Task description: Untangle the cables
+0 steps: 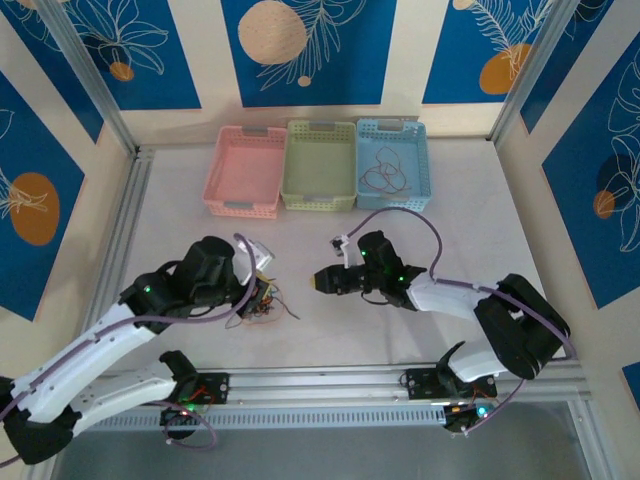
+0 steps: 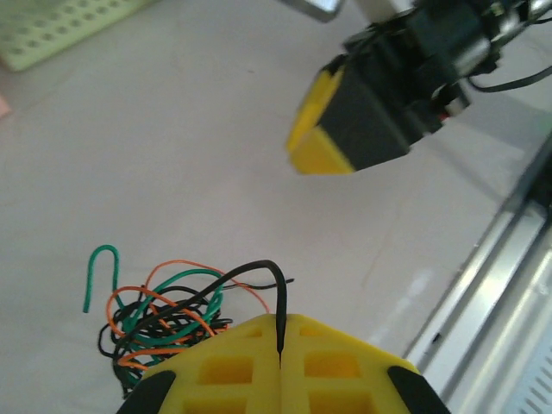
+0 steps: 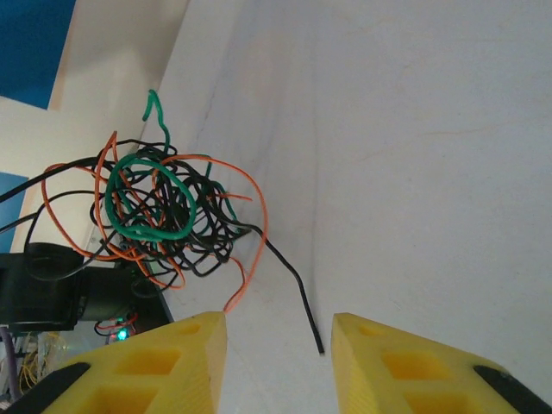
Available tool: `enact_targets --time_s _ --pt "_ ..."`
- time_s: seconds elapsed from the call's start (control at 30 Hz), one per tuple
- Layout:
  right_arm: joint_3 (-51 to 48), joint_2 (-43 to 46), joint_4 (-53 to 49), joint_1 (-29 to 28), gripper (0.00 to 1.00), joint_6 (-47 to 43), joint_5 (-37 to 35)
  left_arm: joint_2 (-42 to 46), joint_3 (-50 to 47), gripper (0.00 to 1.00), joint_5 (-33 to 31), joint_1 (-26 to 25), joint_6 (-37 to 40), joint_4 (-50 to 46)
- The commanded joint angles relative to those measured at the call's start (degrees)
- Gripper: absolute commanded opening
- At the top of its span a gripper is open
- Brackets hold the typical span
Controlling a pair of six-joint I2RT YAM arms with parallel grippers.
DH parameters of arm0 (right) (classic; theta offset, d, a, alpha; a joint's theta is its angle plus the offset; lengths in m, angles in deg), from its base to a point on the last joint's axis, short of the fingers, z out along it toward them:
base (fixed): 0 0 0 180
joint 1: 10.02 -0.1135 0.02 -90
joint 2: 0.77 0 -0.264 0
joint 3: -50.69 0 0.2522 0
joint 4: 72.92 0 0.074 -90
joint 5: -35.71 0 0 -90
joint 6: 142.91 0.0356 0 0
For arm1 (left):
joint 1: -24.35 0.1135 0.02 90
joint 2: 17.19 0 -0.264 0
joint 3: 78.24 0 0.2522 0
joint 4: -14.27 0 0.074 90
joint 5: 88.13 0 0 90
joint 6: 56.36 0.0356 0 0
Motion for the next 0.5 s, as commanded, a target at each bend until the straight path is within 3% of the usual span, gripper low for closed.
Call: enact_targets --time_s 0.0,0.13,0.27,0.37,0.47 --pt "0.0 0.3 3.5 -1.4 0.39 -3.2 -4.6 -4.8 4.9 0.0 5.4 0.5 2.2 1.3" --pt "-4.5 3.3 7.0 0.5 0.41 -1.7 -6.1 -12.0 12.7 0.0 4.7 0.5 4.1 -0.6" --pt "-6.7 6.7 7.7 0.7 0.44 -2.3 -6.8 -15.4 17.1 0.0 8.2 0.5 6.5 -1.2" --pt "-8.1 7.9 8.6 0.7 0.53 -2.0 -7.5 -15.7 14.7 0.0 8.5 0.5 8.4 -0.7" --pt "-8.7 8.3 8.6 0.5 0.56 -1.8 -8.4 -16.2 10.0 0.0 2.8 0.6 9.1 -0.2"
